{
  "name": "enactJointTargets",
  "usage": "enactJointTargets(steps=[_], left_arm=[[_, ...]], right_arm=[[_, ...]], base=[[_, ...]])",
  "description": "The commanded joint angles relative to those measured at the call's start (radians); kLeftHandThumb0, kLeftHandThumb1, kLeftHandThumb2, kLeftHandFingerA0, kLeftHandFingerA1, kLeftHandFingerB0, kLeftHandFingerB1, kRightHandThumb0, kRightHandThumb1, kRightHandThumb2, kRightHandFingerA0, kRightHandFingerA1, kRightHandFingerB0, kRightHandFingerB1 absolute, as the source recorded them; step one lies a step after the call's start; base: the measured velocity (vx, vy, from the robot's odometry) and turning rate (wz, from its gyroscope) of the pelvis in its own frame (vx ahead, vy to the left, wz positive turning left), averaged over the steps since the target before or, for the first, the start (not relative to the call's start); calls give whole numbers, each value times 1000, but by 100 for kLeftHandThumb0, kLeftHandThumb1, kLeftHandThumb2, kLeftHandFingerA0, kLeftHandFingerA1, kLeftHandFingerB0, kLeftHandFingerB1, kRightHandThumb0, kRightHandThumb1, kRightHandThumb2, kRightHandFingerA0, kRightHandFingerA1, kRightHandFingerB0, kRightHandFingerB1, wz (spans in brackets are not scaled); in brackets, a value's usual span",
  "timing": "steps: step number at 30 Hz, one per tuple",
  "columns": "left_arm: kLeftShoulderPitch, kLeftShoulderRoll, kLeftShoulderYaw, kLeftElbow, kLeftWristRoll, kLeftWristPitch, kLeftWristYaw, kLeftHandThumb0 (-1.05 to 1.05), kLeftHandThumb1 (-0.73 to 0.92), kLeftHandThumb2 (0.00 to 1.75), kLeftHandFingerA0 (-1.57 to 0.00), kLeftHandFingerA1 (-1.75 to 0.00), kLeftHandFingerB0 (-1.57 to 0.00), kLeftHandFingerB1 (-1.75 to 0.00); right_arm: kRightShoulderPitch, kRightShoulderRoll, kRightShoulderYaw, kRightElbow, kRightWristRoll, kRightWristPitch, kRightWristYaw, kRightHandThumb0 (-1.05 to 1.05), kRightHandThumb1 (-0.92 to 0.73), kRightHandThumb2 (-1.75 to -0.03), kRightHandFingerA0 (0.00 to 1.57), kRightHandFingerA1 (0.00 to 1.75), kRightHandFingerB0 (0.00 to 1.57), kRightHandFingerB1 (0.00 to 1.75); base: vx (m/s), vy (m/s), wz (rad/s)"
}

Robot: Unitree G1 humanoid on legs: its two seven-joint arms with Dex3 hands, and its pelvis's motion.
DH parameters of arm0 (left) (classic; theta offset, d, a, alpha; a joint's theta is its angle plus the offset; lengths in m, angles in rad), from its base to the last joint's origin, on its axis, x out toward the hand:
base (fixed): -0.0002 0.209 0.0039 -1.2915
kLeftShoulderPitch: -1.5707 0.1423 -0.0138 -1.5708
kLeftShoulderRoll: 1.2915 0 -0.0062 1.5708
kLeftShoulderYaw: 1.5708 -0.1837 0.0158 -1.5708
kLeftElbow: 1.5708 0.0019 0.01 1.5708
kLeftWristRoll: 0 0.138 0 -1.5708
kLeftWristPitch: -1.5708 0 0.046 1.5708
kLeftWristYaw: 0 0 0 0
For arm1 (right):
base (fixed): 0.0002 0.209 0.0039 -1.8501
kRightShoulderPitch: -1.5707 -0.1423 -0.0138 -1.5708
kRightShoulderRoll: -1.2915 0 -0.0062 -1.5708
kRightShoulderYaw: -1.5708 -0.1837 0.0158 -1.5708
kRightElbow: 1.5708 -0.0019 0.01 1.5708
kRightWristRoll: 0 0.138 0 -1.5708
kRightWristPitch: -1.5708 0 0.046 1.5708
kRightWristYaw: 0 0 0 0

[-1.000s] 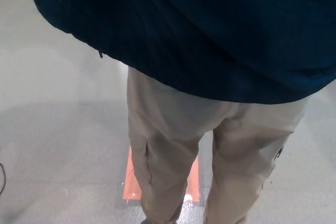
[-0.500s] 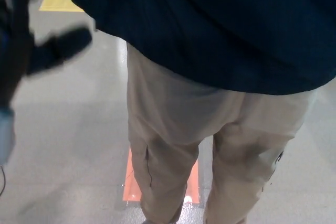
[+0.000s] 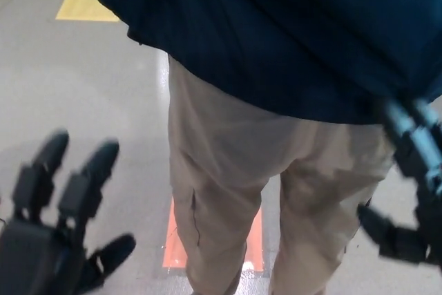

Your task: A person hands a coat to the robot and the robot grabs it with both hands and holds it while the person wears the coat.

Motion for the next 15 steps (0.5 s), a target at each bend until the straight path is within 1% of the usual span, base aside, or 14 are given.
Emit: enactJointTargets(steps=[1,3,5,6,7,10,12,13,14,15], left_arm=[[-41,13,-100,308,128,-41,210,-72,85,66,-22,-37,-18,-27],[-101,5,-132,433,121,-52,226,-70,84,65,-25,-36,-20,-28],[-126,1,-151,494,114,-56,228,-70,84,65,-25,-36,-20,-28],[-152,1,-159,521,106,-51,204,-70,84,65,-26,-35,-20,-28],[-179,-1,-167,546,105,-35,186,-69,82,65,-32,-36,-24,-30],[-266,-7,-190,626,96,2,132,-69,82,65,-36,-37,-26,-31],[-331,-9,-208,685,87,30,78,-68,82,65,-38,-37,-27,-31],[-358,-12,-216,711,82,50,49,-69,83,65,-39,-36,-29,-31],[-375,-10,-220,722,77,53,37,-69,84,65,-39,-37,-30,-32],[-400,-5,-227,738,69,54,19,-67,68,105,-34,-53,-16,-43]], right_arm=[[67,-58,93,147,-215,20,-116,-34,-58,-110,1,48,0,47],[52,-76,117,200,-260,59,-143,-33,-59,-111,0,49,0,47],[43,-87,135,235,-277,76,-154,-33,-59,-111,0,49,0,47],[34,-91,140,247,-279,95,-147,-33,-59,-111,0,49,0,47],[21,-91,142,262,-272,111,-136,-34,-58,-111,0,49,0,47],[-33,-93,147,316,-253,153,-111,-33,-59,-111,0,49,0,47],[-77,-102,150,348,-231,193,-45,-33,-59,-111,0,48,0,47],[-94,-108,153,353,-218,230,23,-33,-59,-111,0,48,0,47],[-109,-111,157,361,-212,240,39,-33,-59,-111,0,47,0,47],[-133,-114,161,375,-201,256,67,-33,-59,-110,0,47,0,46]], base=[[0,0,0],[0,0,0],[0,0,0],[0,0,0],[0,0,0],[0,0,0],[0,0,0],[0,0,0],[0,0,0],[0,0,0]])
